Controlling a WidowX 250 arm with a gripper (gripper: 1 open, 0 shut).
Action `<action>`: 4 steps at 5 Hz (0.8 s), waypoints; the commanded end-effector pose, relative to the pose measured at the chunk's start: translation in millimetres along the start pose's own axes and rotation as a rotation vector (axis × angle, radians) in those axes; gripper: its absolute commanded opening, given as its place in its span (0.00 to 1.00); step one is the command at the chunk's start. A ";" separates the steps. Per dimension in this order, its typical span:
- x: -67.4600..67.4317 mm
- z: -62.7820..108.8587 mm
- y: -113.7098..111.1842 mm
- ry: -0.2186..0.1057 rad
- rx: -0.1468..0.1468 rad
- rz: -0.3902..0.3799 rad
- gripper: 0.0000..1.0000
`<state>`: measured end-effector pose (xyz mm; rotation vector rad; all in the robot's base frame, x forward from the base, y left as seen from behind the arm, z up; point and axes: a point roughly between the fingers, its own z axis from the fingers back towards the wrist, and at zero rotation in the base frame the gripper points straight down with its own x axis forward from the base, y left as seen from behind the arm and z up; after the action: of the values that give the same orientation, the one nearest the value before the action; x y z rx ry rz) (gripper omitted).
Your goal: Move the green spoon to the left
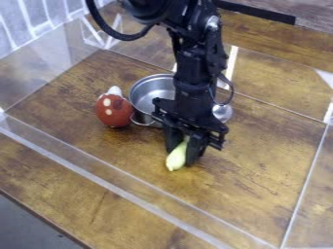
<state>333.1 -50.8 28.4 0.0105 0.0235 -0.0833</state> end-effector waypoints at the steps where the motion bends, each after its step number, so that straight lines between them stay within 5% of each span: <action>1: 14.8 27.1 11.6 -0.078 -0.005 0.054 0.00; 4: 18.2 22.0 -6.8 -0.032 -0.022 -0.004 0.00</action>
<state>342.5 -52.4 32.0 -0.0075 0.0533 -0.0643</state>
